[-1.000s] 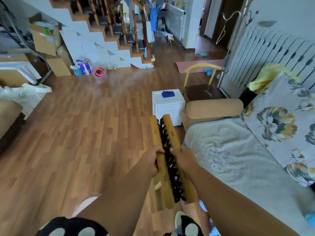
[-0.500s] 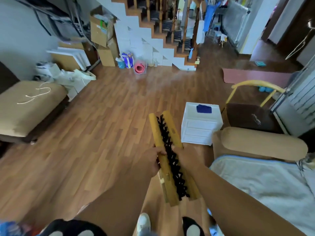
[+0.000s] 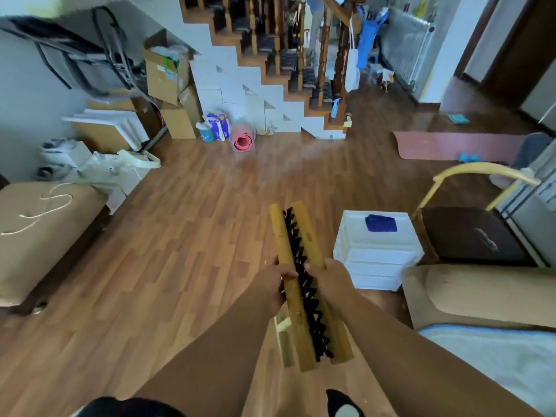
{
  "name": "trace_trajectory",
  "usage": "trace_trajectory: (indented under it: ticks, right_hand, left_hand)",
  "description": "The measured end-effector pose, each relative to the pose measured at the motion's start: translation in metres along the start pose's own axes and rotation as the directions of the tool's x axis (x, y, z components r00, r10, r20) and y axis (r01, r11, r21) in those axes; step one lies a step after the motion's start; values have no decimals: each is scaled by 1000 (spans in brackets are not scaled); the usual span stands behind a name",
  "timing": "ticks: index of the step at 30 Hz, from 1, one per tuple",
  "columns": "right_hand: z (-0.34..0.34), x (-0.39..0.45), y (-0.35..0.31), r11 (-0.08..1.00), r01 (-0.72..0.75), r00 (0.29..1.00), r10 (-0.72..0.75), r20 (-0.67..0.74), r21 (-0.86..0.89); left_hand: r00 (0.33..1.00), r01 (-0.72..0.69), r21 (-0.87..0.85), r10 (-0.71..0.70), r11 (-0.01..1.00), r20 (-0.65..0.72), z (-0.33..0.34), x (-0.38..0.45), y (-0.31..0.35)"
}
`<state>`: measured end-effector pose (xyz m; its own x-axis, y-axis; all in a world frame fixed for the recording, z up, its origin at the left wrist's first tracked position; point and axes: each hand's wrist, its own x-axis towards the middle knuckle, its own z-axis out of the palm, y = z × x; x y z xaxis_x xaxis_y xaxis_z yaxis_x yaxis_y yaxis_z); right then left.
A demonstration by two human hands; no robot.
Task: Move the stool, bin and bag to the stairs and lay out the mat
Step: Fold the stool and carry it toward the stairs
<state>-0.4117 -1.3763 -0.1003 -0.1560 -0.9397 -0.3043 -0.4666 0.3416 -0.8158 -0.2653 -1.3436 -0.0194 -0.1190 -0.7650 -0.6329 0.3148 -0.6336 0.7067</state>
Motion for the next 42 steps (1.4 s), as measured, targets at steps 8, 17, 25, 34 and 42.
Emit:
trace_trajectory:
  ticks: [8, 17, 25, 34, 42]
  right_hand:
    - [5, 86, -18, 996, -64, 998, 64, -3, 64]
    - [-13, 215, -50, 976, -156, 987, 151, 49, 149]
    - [-41, 333, -92, 998, -66, 989, 65, 135, 2]
    - [-50, 433, -133, 985, -91, 979, 62, 193, 144]
    - [-46, 553, -181, 974, -130, 990, 118, 75, 187]
  left_hand:
    - [998, 62, -1, -62, 998, 18, 2, 77, 56]
    - [990, 109, -35, -111, 993, -92, 35, 184, 123]
    - [986, 106, -36, -110, 994, -125, 81, 270, 199]
    - [993, 65, 9, -64, 998, -97, 99, 368, 267]
    - [992, 119, 78, -121, 990, 27, 105, 490, 360]
